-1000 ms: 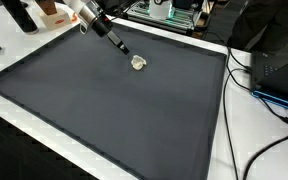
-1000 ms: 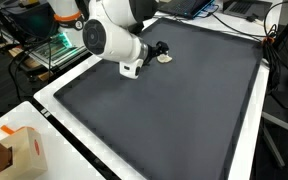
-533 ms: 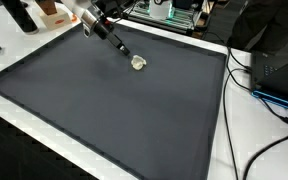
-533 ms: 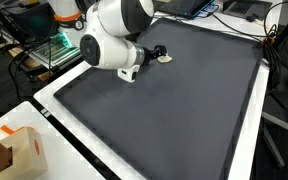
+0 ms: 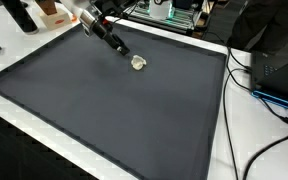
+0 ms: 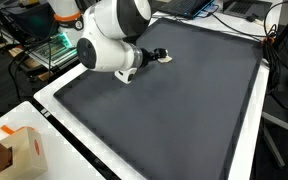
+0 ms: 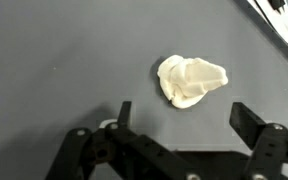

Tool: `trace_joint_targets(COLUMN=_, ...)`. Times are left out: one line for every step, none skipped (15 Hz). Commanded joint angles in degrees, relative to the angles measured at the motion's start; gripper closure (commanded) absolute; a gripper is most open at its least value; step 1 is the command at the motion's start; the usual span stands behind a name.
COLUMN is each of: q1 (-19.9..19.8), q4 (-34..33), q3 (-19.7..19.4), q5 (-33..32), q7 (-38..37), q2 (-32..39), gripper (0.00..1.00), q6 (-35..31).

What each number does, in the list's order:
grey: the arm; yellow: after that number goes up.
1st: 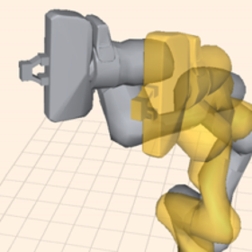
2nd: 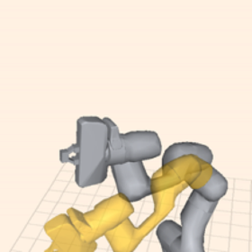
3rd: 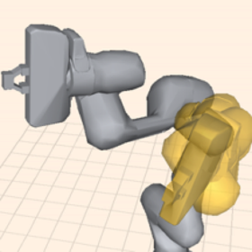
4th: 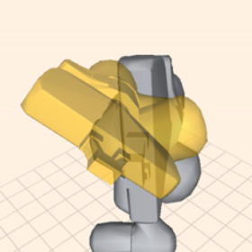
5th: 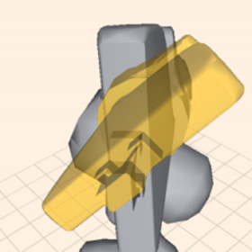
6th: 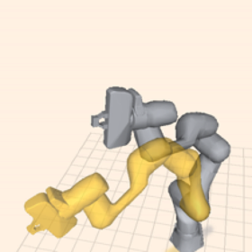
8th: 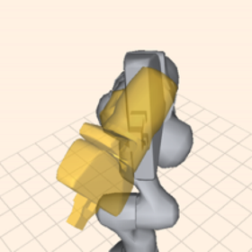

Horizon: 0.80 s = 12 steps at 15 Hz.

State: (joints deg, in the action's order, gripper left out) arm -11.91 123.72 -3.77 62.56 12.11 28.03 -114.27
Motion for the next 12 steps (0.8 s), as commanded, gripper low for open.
trace_joint_targets(q1=0.93, q4=-0.8, q3=-1.18, q5=0.85, q7=-5.29, q2=0.46, gripper=0.0, q6=1.44)
trace_joint_targets(q1=1.08, q4=-0.95, q3=-1.25, q5=0.73, q7=-6.99, q2=0.41, gripper=0.0, q6=1.46)
trace_joint_targets(q1=1.26, q4=-1.13, q3=-1.32, q5=0.54, q7=-8.54, q2=0.37, gripper=0.0, q6=1.46)
trace_joint_targets(q1=1.43, q4=-1.34, q3=-1.38, q5=0.32, q7=-10.05, q2=0.31, gripper=0.0, q6=1.46)
trace_joint_targets(q1=1.65, q4=-1.54, q3=-1.46, q5=0.13, q7=-11.69, q2=0.24, gripper=0.0, q6=1.38)
trace_joint_targets(q1=1.9, q4=-1.82, q3=-1.52, q5=-0.16, q7=-13.36, q2=0.21, gripper=0.0, q6=1.38)
trace_joint_targets(q1=2.21, q4=-2.12, q3=-1.64, q5=-0.49, q7=-15.25, q2=0.23, gripper=0.0, q6=1.23)
trace_joint_targets(q1=2.5, q4=-2.51, q3=-1.75, q5=-1.05, q7=-17.48, q2=0.27, gripper=0.0, q6=1.48)
trace_joint_targets(q1=2.96, q4=-3.0, q3=-1.91, q5=-1.81, q7=-20.09, q2=0.26, gripper=0.0, q6=1.52)
trace_joint_targets(q1=3.38, q4=-3.62, q3=-2.05, q5=-2.69, q7=-22.48, q2=0.3, gripper=0.0, q6=1.85)
trace_joint_targets(q1=3.99, q4=-4.12, q3=-2.28, q5=-3.69, q7=-25.16, q2=0.3, gripper=0.0, q6=1.69)
trace_joint_targets(q1=4.62, q4=-4.86, q3=-2.45, q5=-5.07, q7=-27.58, q2=0.35, gripper=0.0, q6=1.75)
